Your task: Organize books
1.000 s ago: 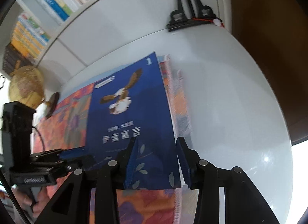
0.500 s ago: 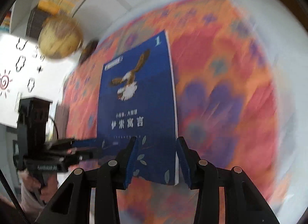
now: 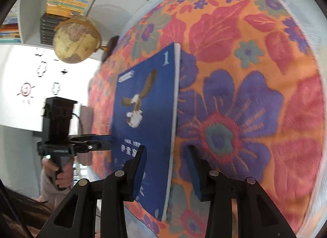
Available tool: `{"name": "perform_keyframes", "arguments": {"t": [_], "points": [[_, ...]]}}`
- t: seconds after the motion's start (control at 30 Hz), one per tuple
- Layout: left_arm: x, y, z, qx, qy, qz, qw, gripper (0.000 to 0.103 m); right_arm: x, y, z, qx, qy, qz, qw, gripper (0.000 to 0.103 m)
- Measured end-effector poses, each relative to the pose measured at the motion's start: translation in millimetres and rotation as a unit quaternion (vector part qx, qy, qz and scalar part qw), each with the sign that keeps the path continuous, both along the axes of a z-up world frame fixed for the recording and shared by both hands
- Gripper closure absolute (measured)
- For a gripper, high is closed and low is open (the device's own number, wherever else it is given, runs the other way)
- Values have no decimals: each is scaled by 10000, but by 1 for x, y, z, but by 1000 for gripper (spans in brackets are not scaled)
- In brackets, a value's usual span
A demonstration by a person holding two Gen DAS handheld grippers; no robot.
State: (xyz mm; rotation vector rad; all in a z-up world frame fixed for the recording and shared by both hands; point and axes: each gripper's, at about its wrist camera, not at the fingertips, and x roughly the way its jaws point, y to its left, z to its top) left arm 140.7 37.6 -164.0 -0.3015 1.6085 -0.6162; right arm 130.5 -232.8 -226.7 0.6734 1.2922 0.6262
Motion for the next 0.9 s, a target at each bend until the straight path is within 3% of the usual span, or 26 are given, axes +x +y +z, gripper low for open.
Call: {"name": "perform_keyframes", "arguments": {"t": [0.17,0.27,0.47,0.6,0.8,0.9], "points": [[14,10,-5,-274,148,138,9994,74,15,4,-9,354,44,155,9992,75],[21,9,-6,-332,201,160,9991,76,23,8,-10,220,36,227,9995,84],[22,10,-7,-381,244,304,9985,77,28,8,-13,288,58,158,9994,85],[20,11,-4,-75,205,363,9991,80,25,15,-6,-66,-39,159,9998,85],[11,-10,6,519,-309,192,9980,78,18,26,8,-648,-266,121,9975,85],[5,-20,12,745,-615,-33,9953,77,13,31,15,-688,-365,110,9969,85]]}}
